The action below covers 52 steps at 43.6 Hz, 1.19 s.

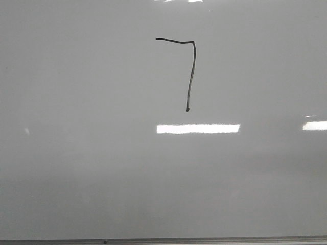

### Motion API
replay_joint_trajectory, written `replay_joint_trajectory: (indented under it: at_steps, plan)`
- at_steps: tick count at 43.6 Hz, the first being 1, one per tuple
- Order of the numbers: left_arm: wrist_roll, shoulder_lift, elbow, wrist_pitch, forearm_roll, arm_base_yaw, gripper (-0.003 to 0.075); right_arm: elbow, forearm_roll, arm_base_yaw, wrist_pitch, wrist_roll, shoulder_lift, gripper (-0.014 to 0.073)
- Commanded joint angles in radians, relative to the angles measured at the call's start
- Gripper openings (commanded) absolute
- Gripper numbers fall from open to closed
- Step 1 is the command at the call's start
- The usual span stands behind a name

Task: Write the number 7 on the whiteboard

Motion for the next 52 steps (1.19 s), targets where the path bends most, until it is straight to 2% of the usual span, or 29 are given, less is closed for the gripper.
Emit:
replay_joint_trajectory:
  at_steps: [1,14,22,36,52]
  plan:
    - [-0.003,-0.014,0.016,-0.081,-0.01,0.0,-0.002,-0.001,0.005,-0.007,-0.089,-0.001,-0.019,-0.0067]
    - [-0.003,-0.014,0.016,-0.081,-0.01,0.0,-0.002,-0.001,0.005,-0.007,-0.091,-0.004,-0.019,-0.0067]
    - [-0.003,-0.014,0.016,-0.081,-0.01,0.0,-0.002,-0.001,0.005,-0.007,-0.108,-0.09,-0.019,-0.0067]
    - [-0.003,-0.014,0.016,-0.081,-0.01,0.0,-0.002,-0.001,-0.058,-0.007,-0.134,-0.044,-0.019,-0.0067]
    - [-0.003,-0.014,0.016,-0.081,-0.01,0.0,-0.002,-0.001,-0.058,-0.007,-0.137,-0.024,-0.019,-0.0067]
